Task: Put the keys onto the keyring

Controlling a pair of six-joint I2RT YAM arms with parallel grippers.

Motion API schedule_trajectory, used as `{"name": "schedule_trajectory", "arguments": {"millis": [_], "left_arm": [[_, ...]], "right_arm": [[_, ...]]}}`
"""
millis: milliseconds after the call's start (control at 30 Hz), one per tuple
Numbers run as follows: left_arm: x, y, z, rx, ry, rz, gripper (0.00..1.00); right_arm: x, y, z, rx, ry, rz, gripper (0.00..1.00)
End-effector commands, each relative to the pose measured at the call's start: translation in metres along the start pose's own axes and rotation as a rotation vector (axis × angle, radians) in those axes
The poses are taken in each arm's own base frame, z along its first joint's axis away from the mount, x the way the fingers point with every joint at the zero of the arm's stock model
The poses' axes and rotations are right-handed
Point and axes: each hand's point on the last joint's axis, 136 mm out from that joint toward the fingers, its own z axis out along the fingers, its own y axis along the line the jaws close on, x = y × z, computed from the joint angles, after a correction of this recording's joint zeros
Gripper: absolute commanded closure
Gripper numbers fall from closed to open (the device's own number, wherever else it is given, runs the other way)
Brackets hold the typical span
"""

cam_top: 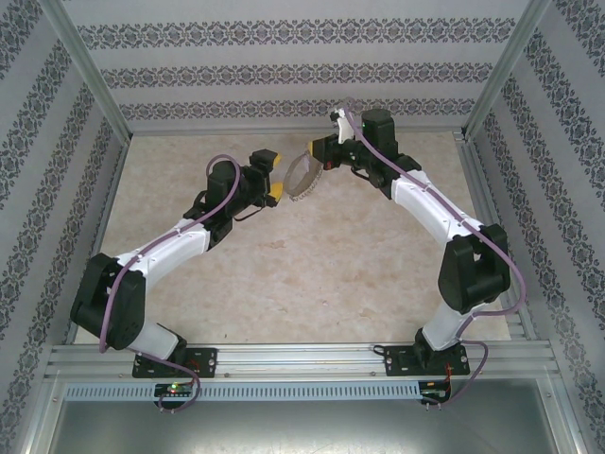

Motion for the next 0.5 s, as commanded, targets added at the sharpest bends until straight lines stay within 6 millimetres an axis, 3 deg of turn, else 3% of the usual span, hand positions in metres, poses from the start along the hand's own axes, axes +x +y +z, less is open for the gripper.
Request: {"name": "schedule_trajectory", "arguments": {"millis": [0, 200, 467], "left_arm": [[0.004, 0.006, -0.002, -0.032, 0.000, -0.001, 0.19], [0.005, 0.012, -0.001, -0.036, -0.004, -0.019, 0.18], [-0.004, 0.013, 0.013, 0.004, -0.030, -0.061, 0.17]], "right_arm": [[-0.031, 0.009, -0.001, -0.008, -0.080, -0.044, 1.00], [-0.035, 0.009, 0.003, -0.018, -0.085, -0.043, 1.00], [-0.023, 0.021, -0.001, -0.060, -0.079, -0.053, 1.00]]}}
